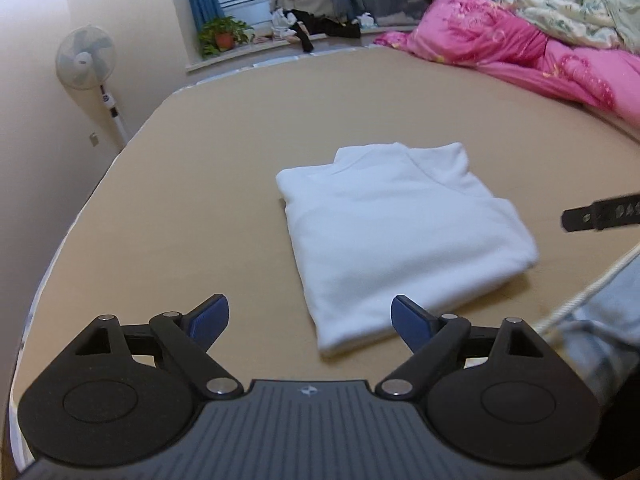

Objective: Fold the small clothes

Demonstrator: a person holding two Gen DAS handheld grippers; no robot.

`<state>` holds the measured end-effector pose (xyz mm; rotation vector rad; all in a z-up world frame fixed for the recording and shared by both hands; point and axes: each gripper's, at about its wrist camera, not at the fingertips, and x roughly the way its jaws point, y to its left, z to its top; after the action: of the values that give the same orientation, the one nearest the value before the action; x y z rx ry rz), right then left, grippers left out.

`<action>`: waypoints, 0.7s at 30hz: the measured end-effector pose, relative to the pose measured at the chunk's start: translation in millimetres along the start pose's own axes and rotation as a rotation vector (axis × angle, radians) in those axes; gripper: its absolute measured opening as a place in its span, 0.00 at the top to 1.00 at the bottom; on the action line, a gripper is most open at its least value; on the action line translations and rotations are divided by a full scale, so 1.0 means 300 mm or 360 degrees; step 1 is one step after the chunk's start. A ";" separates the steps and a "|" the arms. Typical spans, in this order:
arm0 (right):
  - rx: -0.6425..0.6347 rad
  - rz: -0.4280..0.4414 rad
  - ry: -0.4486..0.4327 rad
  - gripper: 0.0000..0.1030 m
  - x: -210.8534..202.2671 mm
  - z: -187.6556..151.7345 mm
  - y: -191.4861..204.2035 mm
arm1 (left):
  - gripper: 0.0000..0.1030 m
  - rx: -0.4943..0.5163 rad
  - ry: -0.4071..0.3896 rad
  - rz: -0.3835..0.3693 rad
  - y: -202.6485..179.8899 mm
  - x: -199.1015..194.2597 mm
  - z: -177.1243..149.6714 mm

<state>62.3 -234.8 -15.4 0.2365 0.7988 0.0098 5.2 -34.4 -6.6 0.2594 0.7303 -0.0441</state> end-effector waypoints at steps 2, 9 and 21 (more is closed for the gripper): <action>-0.0066 -0.0021 -0.0052 0.22 -0.055 -0.027 0.026 | 0.11 -0.0045 -0.0009 -0.0017 -0.006 -0.054 -0.018; -0.0150 0.0009 -0.0137 0.14 -0.187 -0.099 0.075 | 0.01 -0.0300 -0.0039 -0.0035 0.002 -0.133 -0.092; -0.0297 0.0063 -0.0144 0.14 -0.167 -0.121 0.157 | 0.01 -0.0326 -0.0044 -0.0097 -0.031 -0.068 -0.072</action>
<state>5.2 -186.3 5.8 0.0756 0.6983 0.1095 -25.4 -38.9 -10.6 0.0408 0.7094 -0.0304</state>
